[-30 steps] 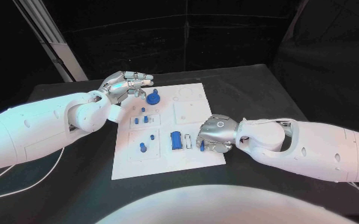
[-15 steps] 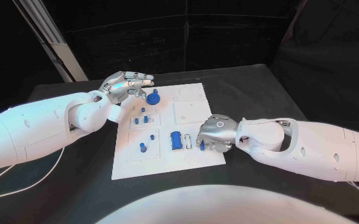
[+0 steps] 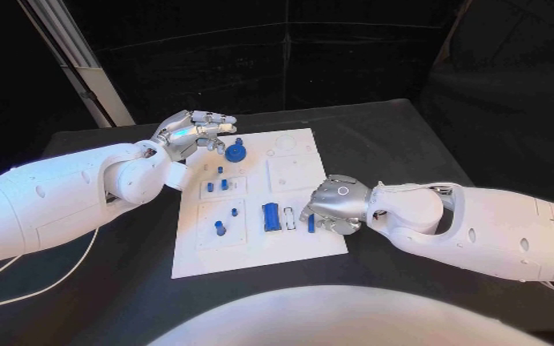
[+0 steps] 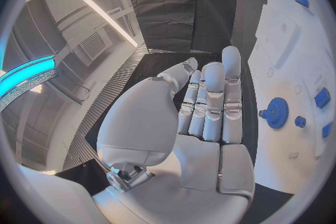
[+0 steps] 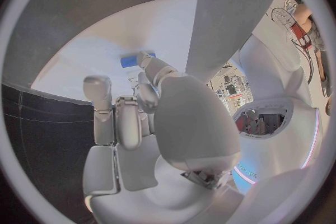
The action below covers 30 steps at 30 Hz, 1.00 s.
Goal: Assemble the parts on the task board
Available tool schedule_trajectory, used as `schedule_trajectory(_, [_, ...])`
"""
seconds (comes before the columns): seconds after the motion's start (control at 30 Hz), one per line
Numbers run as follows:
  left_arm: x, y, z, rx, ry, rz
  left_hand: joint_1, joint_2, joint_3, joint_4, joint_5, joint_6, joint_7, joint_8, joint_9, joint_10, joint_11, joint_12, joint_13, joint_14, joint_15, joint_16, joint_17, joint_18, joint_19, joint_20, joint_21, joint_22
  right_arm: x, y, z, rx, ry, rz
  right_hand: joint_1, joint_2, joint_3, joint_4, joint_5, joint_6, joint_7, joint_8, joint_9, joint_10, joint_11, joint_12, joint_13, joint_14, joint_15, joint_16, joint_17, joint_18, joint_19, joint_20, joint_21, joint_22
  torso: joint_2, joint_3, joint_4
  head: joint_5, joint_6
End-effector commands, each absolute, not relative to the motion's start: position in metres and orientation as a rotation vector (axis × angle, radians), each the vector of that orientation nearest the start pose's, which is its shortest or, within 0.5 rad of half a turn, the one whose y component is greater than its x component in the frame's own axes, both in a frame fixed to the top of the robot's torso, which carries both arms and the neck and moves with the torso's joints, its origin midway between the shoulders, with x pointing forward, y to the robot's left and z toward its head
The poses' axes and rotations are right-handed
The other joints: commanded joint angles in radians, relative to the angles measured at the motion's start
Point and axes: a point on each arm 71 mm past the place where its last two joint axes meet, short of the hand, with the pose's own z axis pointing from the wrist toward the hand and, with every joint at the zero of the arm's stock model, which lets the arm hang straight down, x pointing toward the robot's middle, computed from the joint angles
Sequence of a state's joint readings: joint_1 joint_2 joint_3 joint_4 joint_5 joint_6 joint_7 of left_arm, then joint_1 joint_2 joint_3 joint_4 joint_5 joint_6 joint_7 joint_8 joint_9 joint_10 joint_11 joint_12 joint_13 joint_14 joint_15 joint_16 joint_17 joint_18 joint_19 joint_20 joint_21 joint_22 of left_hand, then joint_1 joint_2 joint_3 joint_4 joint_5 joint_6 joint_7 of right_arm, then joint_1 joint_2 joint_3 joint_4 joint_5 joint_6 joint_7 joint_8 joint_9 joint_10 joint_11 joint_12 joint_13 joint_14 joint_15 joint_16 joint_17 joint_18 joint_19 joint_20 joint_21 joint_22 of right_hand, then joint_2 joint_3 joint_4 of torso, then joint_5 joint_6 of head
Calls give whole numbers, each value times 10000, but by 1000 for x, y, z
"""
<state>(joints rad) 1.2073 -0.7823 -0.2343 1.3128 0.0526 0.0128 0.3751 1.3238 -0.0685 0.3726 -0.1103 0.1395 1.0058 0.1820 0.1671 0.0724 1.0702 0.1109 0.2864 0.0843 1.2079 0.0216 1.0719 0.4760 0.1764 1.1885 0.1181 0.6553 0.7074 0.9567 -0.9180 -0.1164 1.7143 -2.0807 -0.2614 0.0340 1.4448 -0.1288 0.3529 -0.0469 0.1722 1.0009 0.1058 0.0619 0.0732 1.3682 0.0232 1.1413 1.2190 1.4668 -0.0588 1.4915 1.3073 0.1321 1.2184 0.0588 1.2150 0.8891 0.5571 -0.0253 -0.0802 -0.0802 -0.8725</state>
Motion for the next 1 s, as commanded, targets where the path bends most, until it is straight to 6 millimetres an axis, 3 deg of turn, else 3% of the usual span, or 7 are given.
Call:
schedule_trajectory(0.03, [492,231,-253,-11700,16959,-16055,24,60,-21,-44,-21,-69,9,28,-15,-68,-30,43,-6,-63,-16,-65,-10,63,-47,0,-42,-16,358,-165,-287,-8737,16307,6895,2,-135,55,11,-36,-97,-6,-17,-13,-65,-14,-53,-10,779,61,-40,1424,-3,-67,-21,-42,-6,-5,5,16,-20,-1])
schedule_trajectory(0.33, [491,231,-253,-11603,17016,-16036,28,59,-25,-52,-20,-86,13,27,-17,-86,-26,50,-8,-66,-12,-62,-16,62,-47,3,-45,-18,357,-178,-274,-7072,15800,6904,-362,-168,88,289,-269,316,45,159,43,96,24,212,144,817,29,70,1580,-50,114,-37,124,292,10,4,13,-49,-1])
schedule_trajectory(0.43, [491,232,-253,-11602,17020,-16022,28,59,-25,-52,-20,-86,13,27,-17,-86,-26,50,-8,-66,-12,-62,-16,62,-47,3,-45,-18,359,-193,-269,-5338,16172,6479,-963,-226,-137,744,-524,679,119,321,102,186,71,363,234,842,154,143,1679,-96,217,30,206,434,8,-2,9,-53,-1])
schedule_trajectory(0.63, [491,232,-253,-11605,17024,-15998,28,59,-25,-52,-20,-86,13,27,-17,-86,-26,50,-8,-66,-12,-62,-16,62,-47,3,-45,-18,362,-217,-270,-2137,17630,5191,-2474,-649,-1512,2093,14,1142,-32,596,181,248,-17,430,216,839,138,154,1682,-84,291,79,216,465,9,-4,0,-92,-1])
schedule_trajectory(0.73, [491,232,-253,-11603,17032,-16003,28,59,-25,-52,-20,-86,13,27,-17,-86,-26,50,-8,-66,-12,-62,-16,62,-47,3,-45,-18,363,-223,-274,-833,18346,4717,-2763,-561,-2411,2791,926,1167,-81,644,190,215,-64,365,140,833,87,146,1668,-84,309,20,184,438,10,-1,13,-112,-1])
schedule_trajectory(0.87, [491,232,-253,-11599,17044,-16017,28,59,-25,-52,-20,-86,13,27,-17,-86,-26,50,-8,-66,-12,-62,-16,62,-47,3,-45,-18,364,-224,-280,581,19123,4283,-2402,-308,-3264,3317,766,1143,-88,686,198,142,-62,236,7,819,82,107,1613,-76,300,9,119,363,13,7,20,-104,-1])
schedule_trajectory(1.0, [491,232,-253,-11601,17051,-16018,28,59,-25,-52,-20,-86,13,27,-17,-86,-26,50,-8,-66,-12,-62,-16,62,-47,3,-45,-18,366,-219,-286,1586,19650,4153,-2285,-136,-3648,3380,715,1132,-82,710,204,113,-57,197,-40,801,85,52,1533,-48,231,13,19,209,13,8,35,-84,-1])
